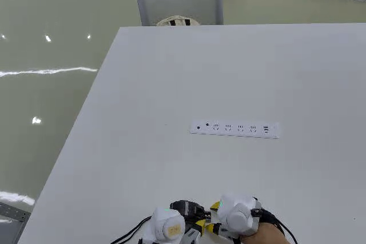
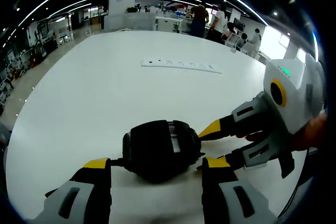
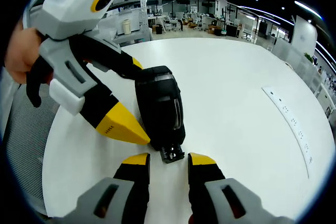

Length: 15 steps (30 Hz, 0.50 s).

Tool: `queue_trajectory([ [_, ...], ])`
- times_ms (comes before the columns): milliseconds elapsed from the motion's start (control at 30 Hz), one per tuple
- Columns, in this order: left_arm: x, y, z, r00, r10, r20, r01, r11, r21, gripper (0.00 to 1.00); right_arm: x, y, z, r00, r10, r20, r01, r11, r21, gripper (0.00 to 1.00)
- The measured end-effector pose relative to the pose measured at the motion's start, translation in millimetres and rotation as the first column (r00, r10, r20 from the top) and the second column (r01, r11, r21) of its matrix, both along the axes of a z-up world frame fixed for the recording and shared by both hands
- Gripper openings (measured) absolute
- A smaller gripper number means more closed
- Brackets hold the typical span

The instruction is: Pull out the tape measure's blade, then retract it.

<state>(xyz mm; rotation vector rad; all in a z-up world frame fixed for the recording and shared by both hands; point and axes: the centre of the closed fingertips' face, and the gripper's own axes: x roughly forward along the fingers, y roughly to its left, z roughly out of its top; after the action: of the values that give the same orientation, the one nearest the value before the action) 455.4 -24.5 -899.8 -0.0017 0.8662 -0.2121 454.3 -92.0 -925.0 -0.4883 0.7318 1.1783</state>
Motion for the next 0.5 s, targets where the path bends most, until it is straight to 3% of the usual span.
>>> queue_trajectory([
  [500,-20.6,0.6,0.7,0.999,-0.047,-0.009,0.047,0.999,-0.006,0.70,-9.7,-10.6,16.4,0.993,-0.120,-0.019,0.121,0.993,0.017,0.33],
])
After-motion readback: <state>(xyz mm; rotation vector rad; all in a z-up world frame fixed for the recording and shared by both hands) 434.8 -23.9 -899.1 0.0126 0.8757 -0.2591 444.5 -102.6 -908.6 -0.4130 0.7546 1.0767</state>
